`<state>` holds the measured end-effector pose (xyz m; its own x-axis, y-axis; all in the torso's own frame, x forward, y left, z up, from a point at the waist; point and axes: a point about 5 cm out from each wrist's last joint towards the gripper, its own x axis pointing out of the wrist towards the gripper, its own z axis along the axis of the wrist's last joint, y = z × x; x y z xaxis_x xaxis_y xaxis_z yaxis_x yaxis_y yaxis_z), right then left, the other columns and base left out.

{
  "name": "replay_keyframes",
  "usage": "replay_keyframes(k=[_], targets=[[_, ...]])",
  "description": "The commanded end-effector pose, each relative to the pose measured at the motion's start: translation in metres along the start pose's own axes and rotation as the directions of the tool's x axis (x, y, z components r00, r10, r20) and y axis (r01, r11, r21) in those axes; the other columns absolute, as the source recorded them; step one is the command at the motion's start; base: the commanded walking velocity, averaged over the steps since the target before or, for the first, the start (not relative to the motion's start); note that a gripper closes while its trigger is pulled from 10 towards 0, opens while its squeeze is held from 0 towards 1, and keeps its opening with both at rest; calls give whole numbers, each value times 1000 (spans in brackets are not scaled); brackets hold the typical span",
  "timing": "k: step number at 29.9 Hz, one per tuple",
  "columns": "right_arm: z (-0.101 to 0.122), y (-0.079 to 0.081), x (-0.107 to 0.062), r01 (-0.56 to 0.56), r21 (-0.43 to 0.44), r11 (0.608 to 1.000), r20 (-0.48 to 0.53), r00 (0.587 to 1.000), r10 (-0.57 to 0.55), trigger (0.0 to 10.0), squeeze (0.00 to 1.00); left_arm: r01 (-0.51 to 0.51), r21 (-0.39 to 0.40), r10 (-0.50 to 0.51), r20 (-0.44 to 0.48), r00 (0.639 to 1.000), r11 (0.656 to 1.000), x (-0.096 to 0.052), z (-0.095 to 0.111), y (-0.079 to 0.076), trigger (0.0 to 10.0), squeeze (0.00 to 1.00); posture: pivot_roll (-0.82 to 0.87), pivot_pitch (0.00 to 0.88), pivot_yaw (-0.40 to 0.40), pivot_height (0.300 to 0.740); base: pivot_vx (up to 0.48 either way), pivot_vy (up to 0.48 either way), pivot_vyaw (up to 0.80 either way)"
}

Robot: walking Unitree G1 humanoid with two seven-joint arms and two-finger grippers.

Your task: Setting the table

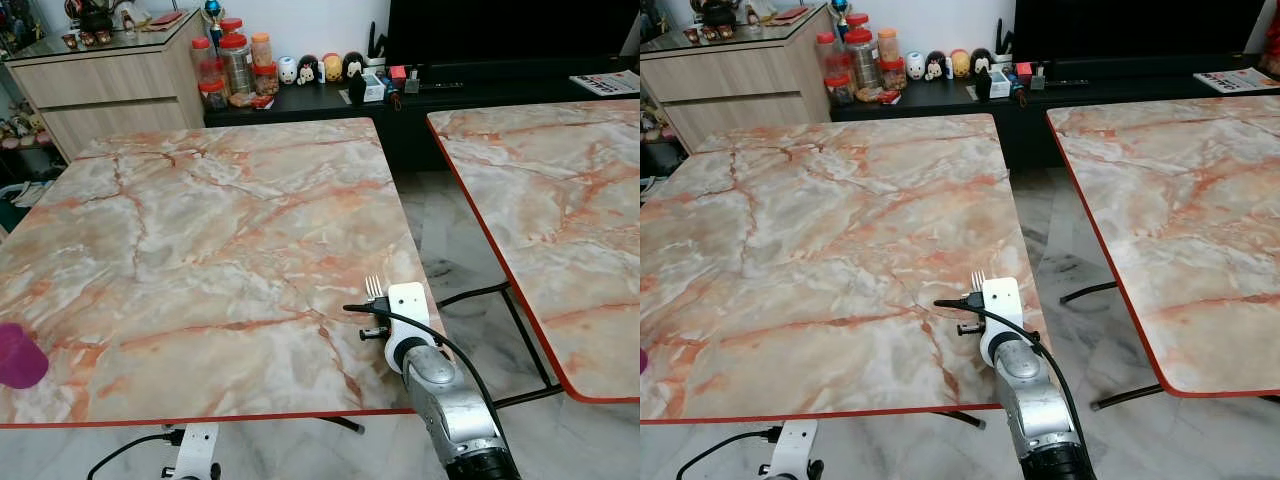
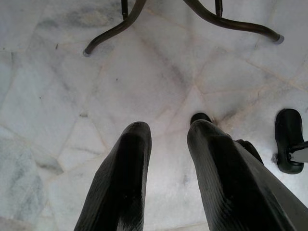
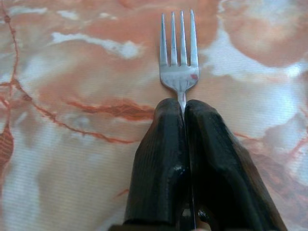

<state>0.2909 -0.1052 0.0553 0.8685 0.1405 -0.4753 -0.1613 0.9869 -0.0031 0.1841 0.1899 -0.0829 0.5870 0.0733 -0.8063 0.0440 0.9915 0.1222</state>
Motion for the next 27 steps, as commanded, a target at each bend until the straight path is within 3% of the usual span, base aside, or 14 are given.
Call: replay_keyframes(k=[1,4,5,6,7,8,9,10,12,14,22,27], targets=[[2,11,2,-51,-2,999,0,999,51,0,0,3,16,-3,-20,1000,1000,-1,-4,1,10000,0,-175,0,71,740,0,0,0],[10,13,4,-54,-11,998,52,997,54,0,0,3,26,-2,-18,1000,1000,0,-3,1,10000,0,-178,0,72,740,0,0,0],[18,14,5,-56,-18,998,92,994,57,8588,0,2,28,-2,-17,1000,1000,0,-3,1,10000,0,-183,0,75,740,0,0,0],[24,14,5,-57,-23,998,119,991,60,8588,0,2,30,-1,-16,1000,1000,0,-3,1,10000,0,-183,0,75,740,0,0,0],[35,14,5,-49,-22,999,174,983,52,10000,0,-1,29,2,-15,1000,1000,0,-2,1,10000,0,-185,0,76,740,0,0,0],[42,13,5,-42,-19,999,211,976,45,10000,0,-4,28,4,-13,1000,1000,0,-2,2,10000,0,-185,0,76,740,0,0,0],[63,13,3,-42,-37,998,316,947,51,10000,0,-5,28,5,-10,1000,1000,0,0,2,10000,0,-185,0,76,740,0,0,0],[63,13,3,-42,-37,998,316,947,51,10000,0,-5,28,5,-10,1000,1000,0,0,2,10000,0,-185,0,76,740,0,0,0],[88,14,-1,-46,-65,997,430,900,69,10000,0,-4,22,4,-1,1000,1000,1,4,2,10000,0,-187,0,79,740,0,0,0],[99,12,-3,-39,-59,997,478,876,63,10000,0,-7,13,7,7,1000,1000,1,7,2,10000,0,-188,0,77,740,0,0,0],[117,8,0,9,-113,994,574,817,58,10000,0,-5,8,5,5,1000,1000,2,7,-3,10000,0,-184,0,77,740,0,0,0],[126,3,-1,24,-137,990,619,782,67,10000,0,-9,0,9,-5,1000,1000,1,3,-4,10000,0,-184,0,75,740,0,-330,0]])
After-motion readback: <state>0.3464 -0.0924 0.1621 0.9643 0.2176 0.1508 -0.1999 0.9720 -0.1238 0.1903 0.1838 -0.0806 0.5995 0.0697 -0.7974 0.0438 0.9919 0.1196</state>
